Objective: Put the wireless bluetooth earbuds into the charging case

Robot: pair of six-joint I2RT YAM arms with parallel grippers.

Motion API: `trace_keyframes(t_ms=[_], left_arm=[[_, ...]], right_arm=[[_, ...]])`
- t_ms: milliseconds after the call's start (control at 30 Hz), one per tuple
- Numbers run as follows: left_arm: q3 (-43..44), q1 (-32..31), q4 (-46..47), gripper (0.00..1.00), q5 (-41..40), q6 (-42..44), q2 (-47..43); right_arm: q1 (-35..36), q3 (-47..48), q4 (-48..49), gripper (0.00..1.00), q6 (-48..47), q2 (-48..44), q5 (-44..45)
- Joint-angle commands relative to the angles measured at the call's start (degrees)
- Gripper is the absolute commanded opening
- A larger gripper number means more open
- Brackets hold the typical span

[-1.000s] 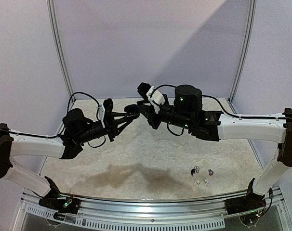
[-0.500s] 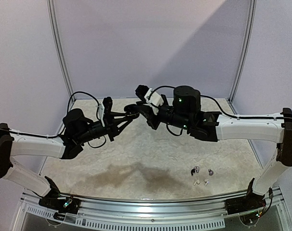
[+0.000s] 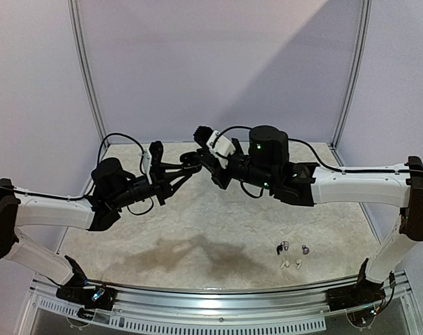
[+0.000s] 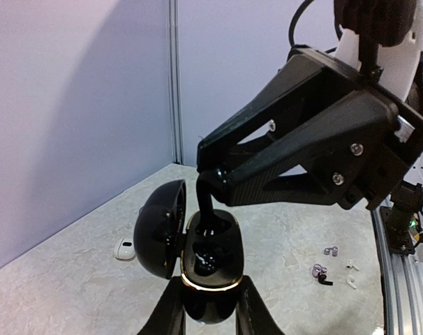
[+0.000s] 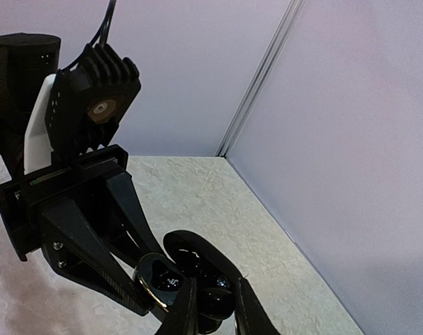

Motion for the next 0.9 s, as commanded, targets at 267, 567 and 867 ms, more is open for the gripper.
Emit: trace_keyframes(t_ms=[267,567,867], left_arm=[[-0.2,-0.7,3.9,0.00,1.2,1.2,-0.5],[0.1,-0.6,3.9,0.00,1.1,1.1,-0.4],[0.4,-0.6,3.6,0.00,1.2,1.2,-0.2]], right_arm=[[0.1,1.9,-5.7,0.18,-0.5,2.6,1.7],[0.1,1.8,-6.0,0.23,-0.8,2.4,1.8],[0.1,2.7,-6.4,0.23,-0.9,2.7,1.7]])
